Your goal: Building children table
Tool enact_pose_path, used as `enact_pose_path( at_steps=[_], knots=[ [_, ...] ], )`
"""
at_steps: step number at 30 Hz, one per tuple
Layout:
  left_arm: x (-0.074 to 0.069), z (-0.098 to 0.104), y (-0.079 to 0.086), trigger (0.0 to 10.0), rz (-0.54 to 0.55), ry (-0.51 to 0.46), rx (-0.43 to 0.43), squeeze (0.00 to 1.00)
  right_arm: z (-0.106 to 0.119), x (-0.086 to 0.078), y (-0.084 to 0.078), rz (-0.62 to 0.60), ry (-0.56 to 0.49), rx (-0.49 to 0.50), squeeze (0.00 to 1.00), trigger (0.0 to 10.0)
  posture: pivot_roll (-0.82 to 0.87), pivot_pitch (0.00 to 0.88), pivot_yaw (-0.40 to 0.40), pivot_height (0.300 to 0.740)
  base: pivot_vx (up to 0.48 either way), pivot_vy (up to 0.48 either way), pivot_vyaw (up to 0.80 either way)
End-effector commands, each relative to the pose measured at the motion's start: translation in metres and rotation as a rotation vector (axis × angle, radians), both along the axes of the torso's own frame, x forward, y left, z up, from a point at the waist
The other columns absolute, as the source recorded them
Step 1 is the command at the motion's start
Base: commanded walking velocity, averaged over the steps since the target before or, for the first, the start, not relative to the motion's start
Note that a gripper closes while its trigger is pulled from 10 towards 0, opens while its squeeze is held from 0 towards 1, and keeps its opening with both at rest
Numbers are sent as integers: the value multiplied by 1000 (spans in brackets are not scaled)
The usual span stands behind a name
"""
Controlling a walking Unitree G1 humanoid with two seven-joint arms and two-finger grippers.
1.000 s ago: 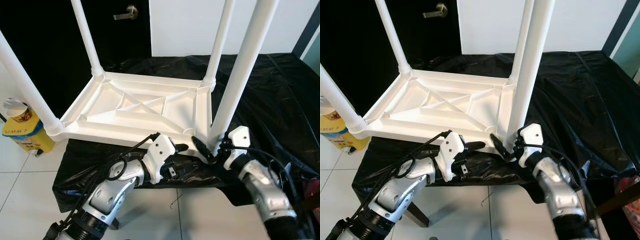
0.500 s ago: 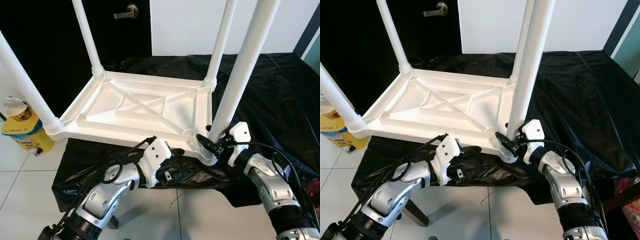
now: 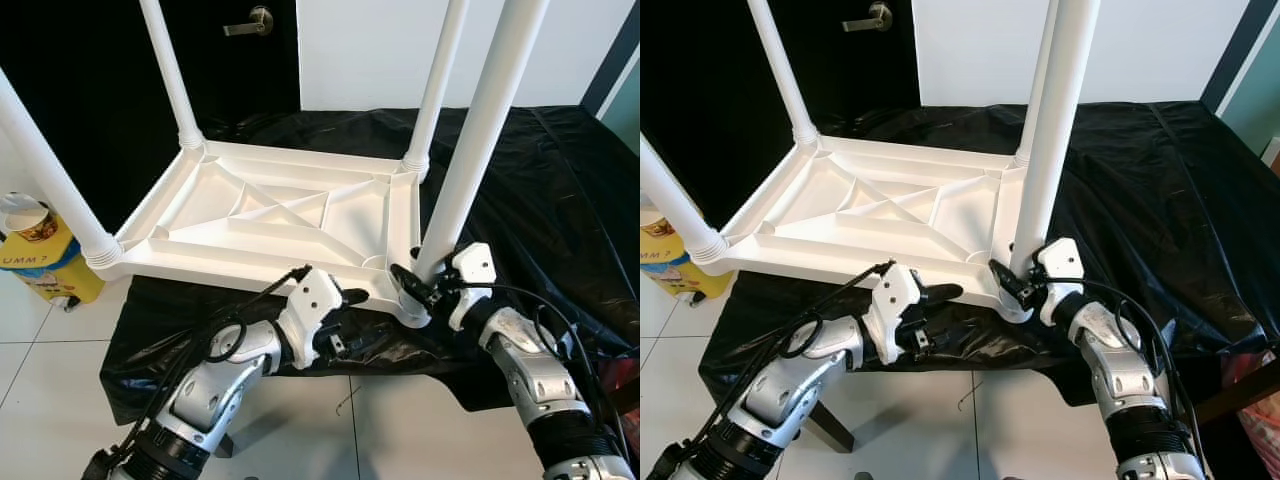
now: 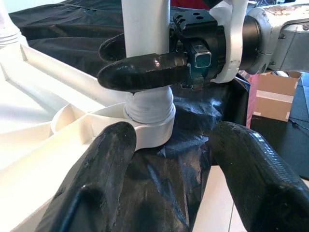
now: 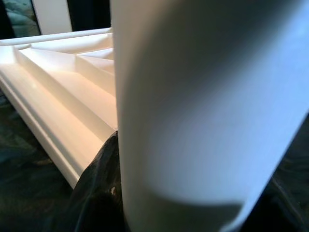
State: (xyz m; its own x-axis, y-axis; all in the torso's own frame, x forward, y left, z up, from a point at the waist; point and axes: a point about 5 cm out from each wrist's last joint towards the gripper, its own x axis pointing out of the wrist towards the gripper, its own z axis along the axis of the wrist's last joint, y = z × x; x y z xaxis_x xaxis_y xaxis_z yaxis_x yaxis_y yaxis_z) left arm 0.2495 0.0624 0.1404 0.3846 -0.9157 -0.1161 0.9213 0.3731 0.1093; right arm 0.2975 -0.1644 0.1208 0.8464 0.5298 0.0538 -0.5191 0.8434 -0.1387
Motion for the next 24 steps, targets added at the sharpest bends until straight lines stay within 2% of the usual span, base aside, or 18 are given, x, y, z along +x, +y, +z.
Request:
enact_pose_path(
  at_steps=[1, 2, 6, 8, 11, 16, 22, 24],
  knots=[
    [2, -1, 2, 10000, 35, -5, 7, 0, -18, -4, -6, -55, 80, -61, 0, 10000, -62, 63, -16, 740, 0, 0, 0],
    [2, -1, 2, 10000, 35, -5, 7, 0, -18, -4, -6, -55, 80, -61, 0, 10000, -62, 63, -16, 740, 0, 0, 0],
    [0, -1, 5, 10000, 34, -5, 16, 0, -22, -11, 2, -277, 82, 2, 0, 10000, -54, 51, -11, 740, 0, 0, 0],
    [0, -1, 5, 10000, 34, -5, 16, 0, -22, -11, 2, -277, 82, 2, 0, 10000, -54, 51, -11, 740, 0, 0, 0],
    [1, -2, 6, 10000, 41, -17, 36, 0, -27, -17, 0, -377, 95, 22, 0, 10000, -33, 49, -27, 740, 0, 0, 0],
    [7, 5, 5, 10000, 55, -38, 28, 0, -26, -20, 4, -443, 91, 51, 0, 10000, -32, 52, -34, 740, 0, 0, 0],
    [9, 8, -3, 10000, 64, -57, 15, 0, -29, -27, 8, -528, 100, 89, 0, 10000, -7, 42, -40, 740, 0, 0, 0],
    [5, 7, -8, 10000, 54, -49, 10, 0, -30, -29, 10, -586, 106, 100, 0, 10000, -6, 42, -32, 740, 0, 0, 0]
  ],
)
